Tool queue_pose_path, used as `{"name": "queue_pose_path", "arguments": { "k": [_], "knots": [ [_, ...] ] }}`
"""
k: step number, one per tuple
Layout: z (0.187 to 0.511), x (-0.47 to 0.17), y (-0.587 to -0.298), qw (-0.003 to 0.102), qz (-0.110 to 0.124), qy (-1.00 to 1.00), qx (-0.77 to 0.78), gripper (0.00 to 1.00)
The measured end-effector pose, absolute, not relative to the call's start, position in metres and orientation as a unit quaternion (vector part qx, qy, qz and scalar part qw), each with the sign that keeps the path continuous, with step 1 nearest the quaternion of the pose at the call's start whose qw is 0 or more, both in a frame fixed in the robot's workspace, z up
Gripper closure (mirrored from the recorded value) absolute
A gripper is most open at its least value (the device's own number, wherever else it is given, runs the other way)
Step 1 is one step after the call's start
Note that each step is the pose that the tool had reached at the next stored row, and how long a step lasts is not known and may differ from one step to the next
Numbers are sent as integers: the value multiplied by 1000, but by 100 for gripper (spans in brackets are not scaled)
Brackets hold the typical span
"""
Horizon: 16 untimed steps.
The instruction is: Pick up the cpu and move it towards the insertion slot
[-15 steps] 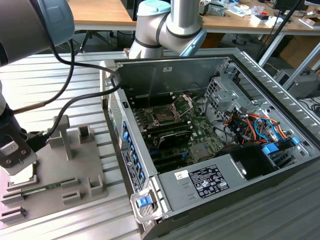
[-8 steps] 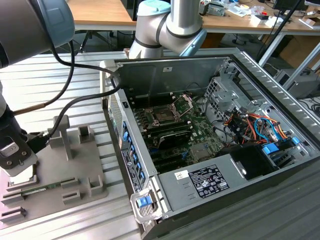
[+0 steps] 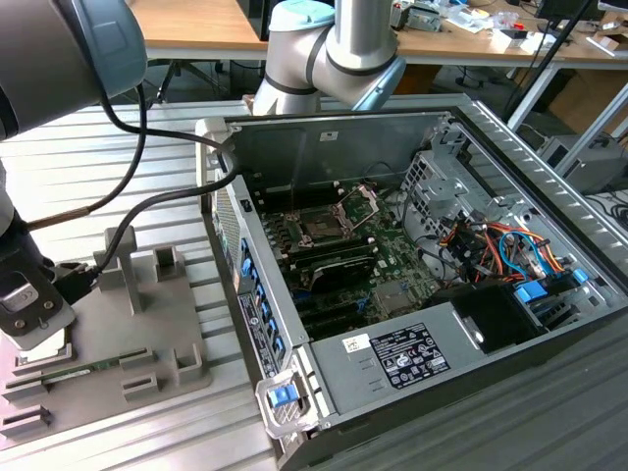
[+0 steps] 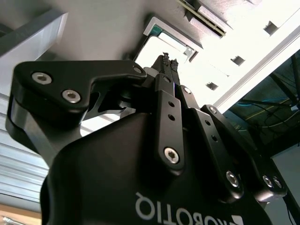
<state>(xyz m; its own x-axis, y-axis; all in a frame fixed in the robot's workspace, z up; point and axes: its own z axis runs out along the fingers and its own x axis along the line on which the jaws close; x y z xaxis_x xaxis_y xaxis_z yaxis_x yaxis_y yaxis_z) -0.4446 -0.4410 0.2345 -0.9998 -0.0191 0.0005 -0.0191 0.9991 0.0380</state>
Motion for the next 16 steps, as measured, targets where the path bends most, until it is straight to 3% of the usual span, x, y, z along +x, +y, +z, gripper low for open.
{"name": "queue_pose_path", "arguments": {
  "k": [16],
  "knots": [
    [229, -445, -444, 0, -19, -1000, 10, 89]
  ]
}}
